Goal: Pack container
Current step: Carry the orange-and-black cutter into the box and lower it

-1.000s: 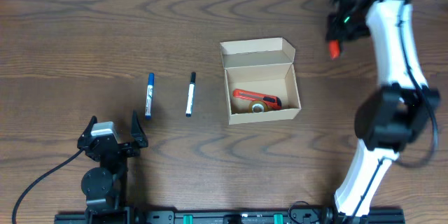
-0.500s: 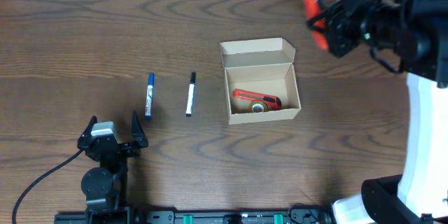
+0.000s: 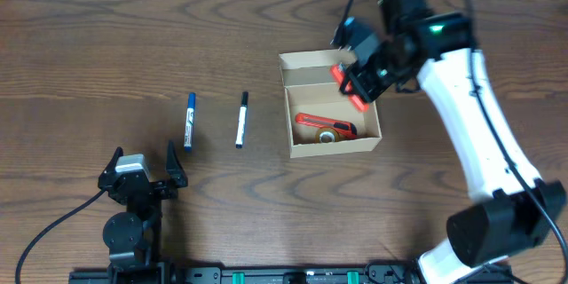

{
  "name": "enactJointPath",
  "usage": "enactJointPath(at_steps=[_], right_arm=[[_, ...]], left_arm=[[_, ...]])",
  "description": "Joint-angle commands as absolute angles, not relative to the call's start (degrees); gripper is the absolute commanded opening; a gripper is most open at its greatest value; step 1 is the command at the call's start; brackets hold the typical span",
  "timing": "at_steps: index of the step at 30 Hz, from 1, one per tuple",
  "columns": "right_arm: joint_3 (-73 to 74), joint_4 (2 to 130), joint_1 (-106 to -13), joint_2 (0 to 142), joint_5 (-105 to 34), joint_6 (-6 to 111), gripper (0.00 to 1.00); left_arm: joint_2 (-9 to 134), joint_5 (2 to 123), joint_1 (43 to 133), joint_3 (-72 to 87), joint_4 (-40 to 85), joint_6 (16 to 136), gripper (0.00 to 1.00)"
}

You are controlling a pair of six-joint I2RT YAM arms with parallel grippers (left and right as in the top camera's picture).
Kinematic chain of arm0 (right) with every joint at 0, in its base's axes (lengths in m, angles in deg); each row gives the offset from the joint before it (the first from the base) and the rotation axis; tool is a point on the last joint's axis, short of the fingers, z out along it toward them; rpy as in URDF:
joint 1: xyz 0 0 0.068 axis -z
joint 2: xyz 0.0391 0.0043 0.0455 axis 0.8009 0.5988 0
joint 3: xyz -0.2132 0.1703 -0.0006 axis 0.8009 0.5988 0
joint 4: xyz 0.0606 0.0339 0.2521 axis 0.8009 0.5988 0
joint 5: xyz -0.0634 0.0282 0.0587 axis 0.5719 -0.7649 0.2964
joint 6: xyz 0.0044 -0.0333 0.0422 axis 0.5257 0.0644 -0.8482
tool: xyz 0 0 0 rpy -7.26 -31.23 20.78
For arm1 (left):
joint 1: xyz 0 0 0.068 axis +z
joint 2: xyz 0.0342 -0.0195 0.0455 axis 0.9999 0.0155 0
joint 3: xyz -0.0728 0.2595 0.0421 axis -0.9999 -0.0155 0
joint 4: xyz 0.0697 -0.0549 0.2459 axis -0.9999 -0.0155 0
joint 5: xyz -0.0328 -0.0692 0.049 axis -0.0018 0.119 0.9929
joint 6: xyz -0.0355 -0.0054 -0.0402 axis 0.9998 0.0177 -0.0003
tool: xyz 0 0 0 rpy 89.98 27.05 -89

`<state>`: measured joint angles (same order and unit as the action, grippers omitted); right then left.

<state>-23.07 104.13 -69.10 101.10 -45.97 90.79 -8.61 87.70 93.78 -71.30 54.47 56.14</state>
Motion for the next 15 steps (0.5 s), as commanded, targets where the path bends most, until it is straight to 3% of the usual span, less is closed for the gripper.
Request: enactJointPath(at_steps=[1,15], right_arm=[[-18.4,102.2,-71.4,103.1,-47.3,90.9,0.02],[-14.8,96.8,-76.6,113.1,-45.1,90.9,0.02]], left_arm=[[-9.0,88.8,93.6,-72.3,52.2,56.1,0.95],[-9.0,88.8,93.6,-72.3,52.2,56.1,0.95]])
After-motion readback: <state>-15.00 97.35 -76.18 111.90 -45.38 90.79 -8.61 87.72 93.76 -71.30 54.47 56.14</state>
